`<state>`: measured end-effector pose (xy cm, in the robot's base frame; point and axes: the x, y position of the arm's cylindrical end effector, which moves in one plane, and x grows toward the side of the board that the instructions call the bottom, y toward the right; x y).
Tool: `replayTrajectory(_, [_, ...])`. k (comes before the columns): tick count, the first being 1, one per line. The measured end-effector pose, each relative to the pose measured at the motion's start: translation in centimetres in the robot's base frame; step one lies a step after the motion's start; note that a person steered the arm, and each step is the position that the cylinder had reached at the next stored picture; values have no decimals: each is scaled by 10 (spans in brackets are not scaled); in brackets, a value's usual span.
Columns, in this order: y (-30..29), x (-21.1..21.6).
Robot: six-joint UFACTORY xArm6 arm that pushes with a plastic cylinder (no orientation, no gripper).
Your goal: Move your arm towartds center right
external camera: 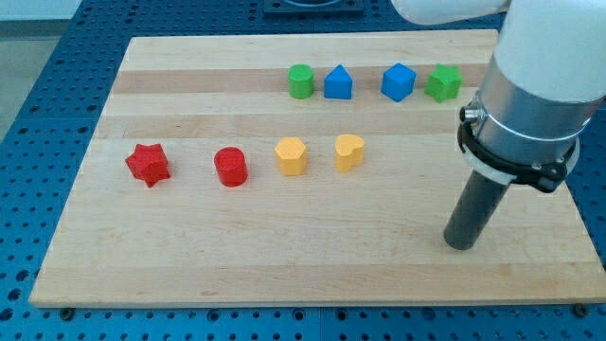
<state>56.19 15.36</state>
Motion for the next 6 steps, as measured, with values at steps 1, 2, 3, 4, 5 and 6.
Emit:
replayTrajectory(1, [0,0])
replayTrajectory(2, [12,-2])
replayTrajectory(3, [75,-10])
replayTrajectory(4, [93,-61])
replayTrajectory(5, [93,-128])
replayTrajectory(6, [93,-185])
